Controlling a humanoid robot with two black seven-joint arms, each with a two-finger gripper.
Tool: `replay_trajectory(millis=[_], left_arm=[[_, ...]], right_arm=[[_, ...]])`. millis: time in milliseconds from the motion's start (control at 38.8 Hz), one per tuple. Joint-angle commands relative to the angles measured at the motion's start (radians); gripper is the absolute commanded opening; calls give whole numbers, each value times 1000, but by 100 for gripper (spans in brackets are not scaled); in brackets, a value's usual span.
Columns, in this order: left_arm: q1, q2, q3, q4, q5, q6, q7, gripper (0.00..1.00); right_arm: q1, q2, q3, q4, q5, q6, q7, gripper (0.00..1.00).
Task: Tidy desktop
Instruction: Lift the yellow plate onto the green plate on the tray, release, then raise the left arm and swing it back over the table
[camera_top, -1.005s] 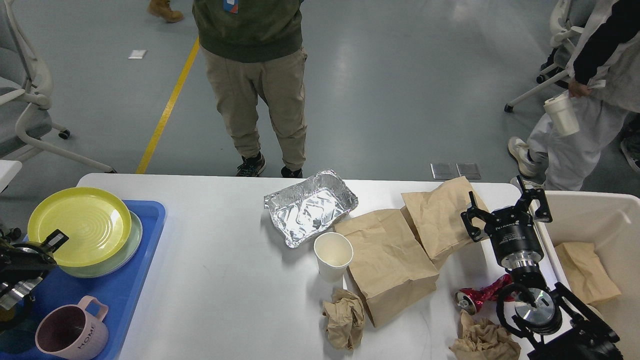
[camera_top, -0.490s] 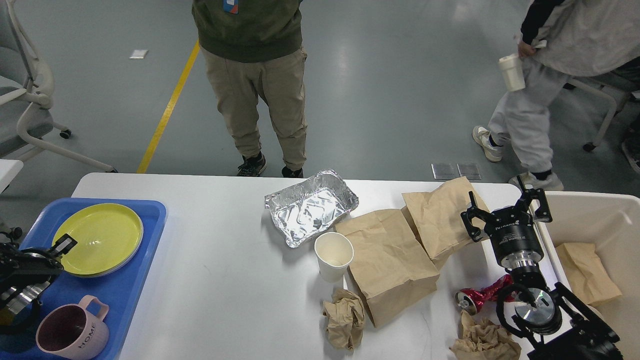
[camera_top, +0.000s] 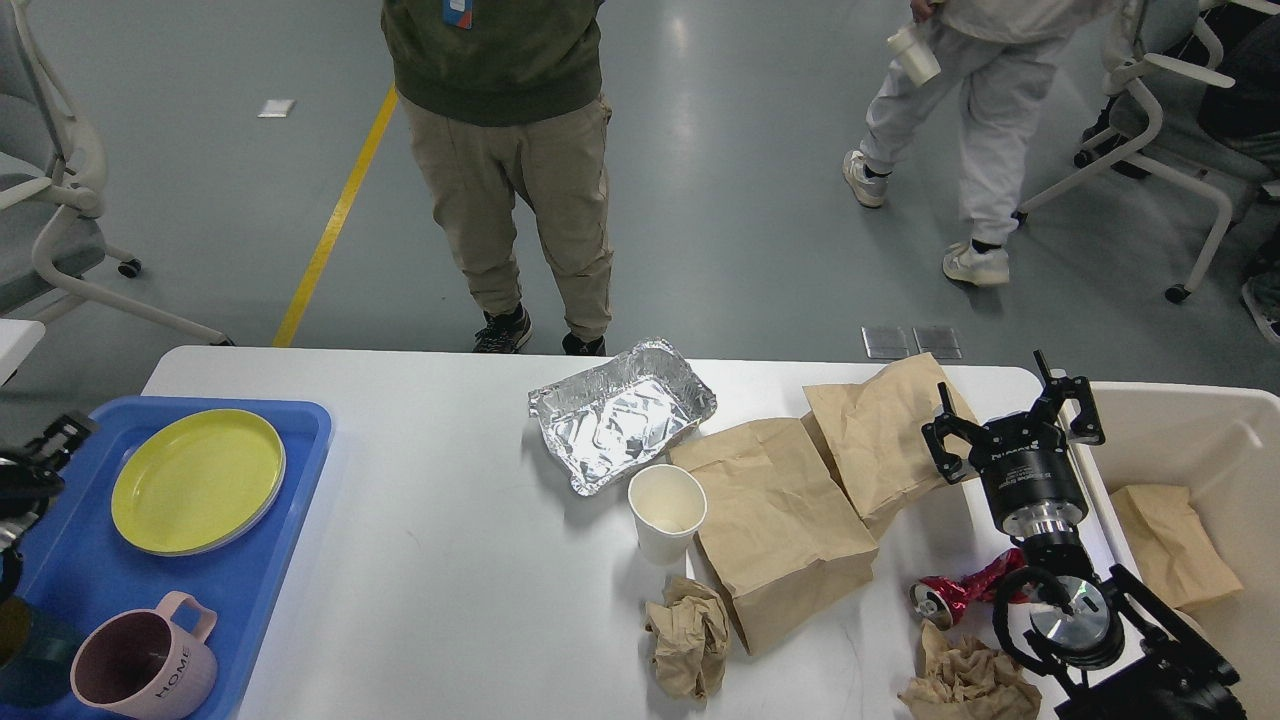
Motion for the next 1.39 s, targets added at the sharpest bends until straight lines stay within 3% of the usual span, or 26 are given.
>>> replay_trajectory(millis=[0, 77, 309, 412, 593, 799, 825, 954, 1185, 1366], left_arm=[[-79, 66, -22, -2, 3, -16, 25, 95], [-99, 83, -62, -1, 3, -25, 25, 95], [-86, 87, -358, 4, 3, -24, 16, 96], [-50, 69, -493, 27, 7, -24, 0, 96], [-26, -3, -700, 59, -9, -16, 9, 96], [154, -147, -1229, 185, -14, -16, 6, 96], [186, -184, -1348, 217, -14, -16, 8, 96], [206, -290, -1556, 288, -14, -13, 12, 96], [200, -311, -1699, 354, -14, 1, 20, 96], [192, -403, -1786, 384, -15, 1, 20, 96]], right_arm=[[0, 0, 0, 0, 0, -1, 0, 100], [0, -1, 0, 0, 0, 1, 0, 100], [0, 0, 0, 0, 0, -1, 0, 100], [0, 0, 0, 0, 0, -1, 0, 100], [0, 0, 0, 0, 0, -1, 0, 100], [0, 0, 0, 0, 0, -1, 0, 100], [0, 0, 0, 0, 0, -1, 0, 100], [0, 0, 0, 0, 0, 1, 0, 100], [0, 0, 0, 0, 0, 1, 0, 100], [0, 0, -1, 0, 0, -1, 0, 100]])
